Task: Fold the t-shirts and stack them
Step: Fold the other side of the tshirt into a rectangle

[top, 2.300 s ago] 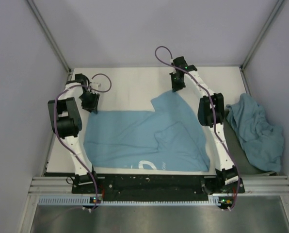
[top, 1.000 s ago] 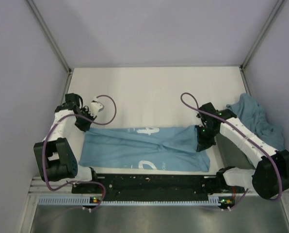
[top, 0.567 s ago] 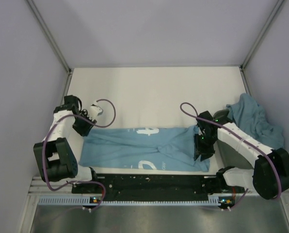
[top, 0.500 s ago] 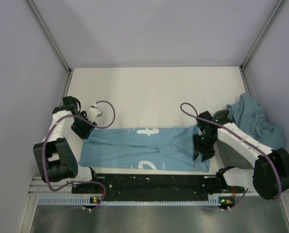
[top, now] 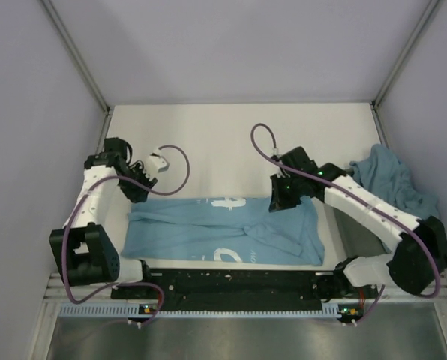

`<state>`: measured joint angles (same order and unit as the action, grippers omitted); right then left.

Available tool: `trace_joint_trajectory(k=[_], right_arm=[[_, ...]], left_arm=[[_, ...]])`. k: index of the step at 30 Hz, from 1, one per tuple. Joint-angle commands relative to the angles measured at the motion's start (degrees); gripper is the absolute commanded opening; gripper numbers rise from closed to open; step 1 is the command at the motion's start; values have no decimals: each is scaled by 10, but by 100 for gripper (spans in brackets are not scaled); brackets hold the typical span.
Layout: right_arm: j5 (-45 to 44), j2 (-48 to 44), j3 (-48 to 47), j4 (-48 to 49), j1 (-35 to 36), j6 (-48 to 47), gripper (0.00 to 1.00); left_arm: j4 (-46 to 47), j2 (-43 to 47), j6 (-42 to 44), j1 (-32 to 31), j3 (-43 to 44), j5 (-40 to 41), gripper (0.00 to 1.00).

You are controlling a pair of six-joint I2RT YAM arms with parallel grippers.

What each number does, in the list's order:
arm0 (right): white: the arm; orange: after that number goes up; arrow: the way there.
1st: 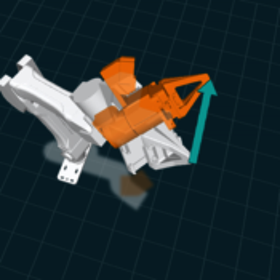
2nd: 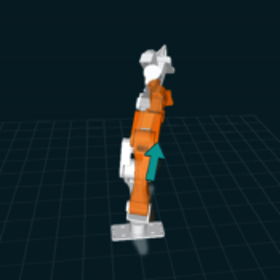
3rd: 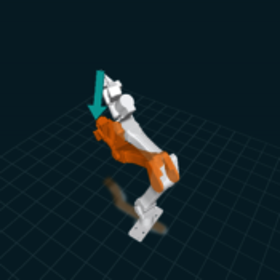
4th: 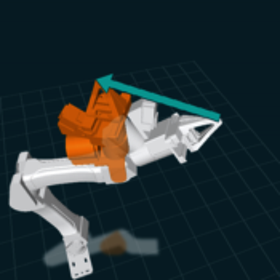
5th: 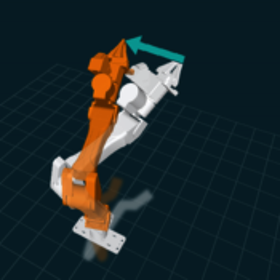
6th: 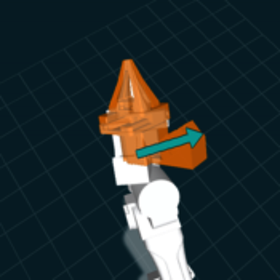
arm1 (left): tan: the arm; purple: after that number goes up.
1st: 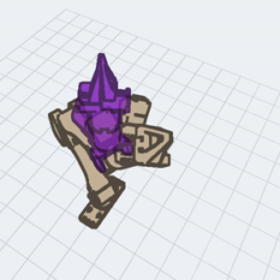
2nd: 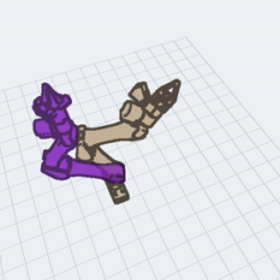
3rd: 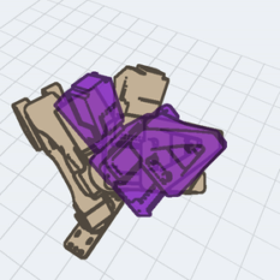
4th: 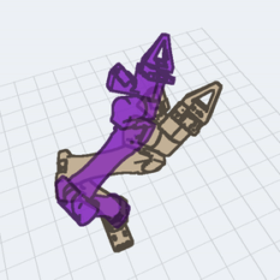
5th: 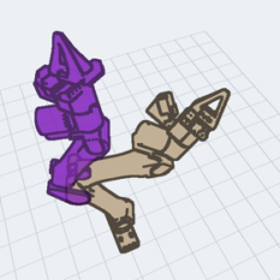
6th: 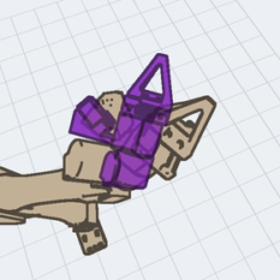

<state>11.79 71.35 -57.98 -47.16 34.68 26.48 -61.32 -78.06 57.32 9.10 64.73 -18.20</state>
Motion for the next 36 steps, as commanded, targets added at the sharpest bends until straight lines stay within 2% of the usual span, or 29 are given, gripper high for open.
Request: trace_joint_trajectory(k=[1,7,11,16,19,20,22,26,28,30,31,34,36], right_arm=[[25,116,-32,148,29,-12,0],[33,236,-30,178,71,-34,0],[39,237,-2,187,98,-35,0],[40,206,39,188,118,-20,0],[46,185,61,188,131,-10,0],[52,182,66,187,134,-5,0],[56,178,66,168,145,-6,0],[60,114,60,130,161,-6,1],[42,61,59,124,159,5,9],[11,17,61,100,143,29,23],[4,-6,70,88,127,50,27],[-31,-73,119,45,66,118,29],[-51,-125,155,13,37,156,34]], left_arm=[[137,-15,-84,-51,-44,48,28],[167,-68,-72,-51,-108,153,20],[162,-35,-40,-39,-175,162,19],[152,20,-13,-17,-209,160,20],[189,23,14,-6,-233,176,23],[210,17,18,-4,-244,214,24],[226,1,10,-4,-228,223,29],[147,20,-43,-20,-110,93,50],[133,47,-69,-65,-68,50,59],[116,56,-100,-141,-30,13,63],[106,54,-119,-173,-10,-15,64],[103,34,-182,-279,18,-96,66],[116,13,-218,-363,21,-118,67]])
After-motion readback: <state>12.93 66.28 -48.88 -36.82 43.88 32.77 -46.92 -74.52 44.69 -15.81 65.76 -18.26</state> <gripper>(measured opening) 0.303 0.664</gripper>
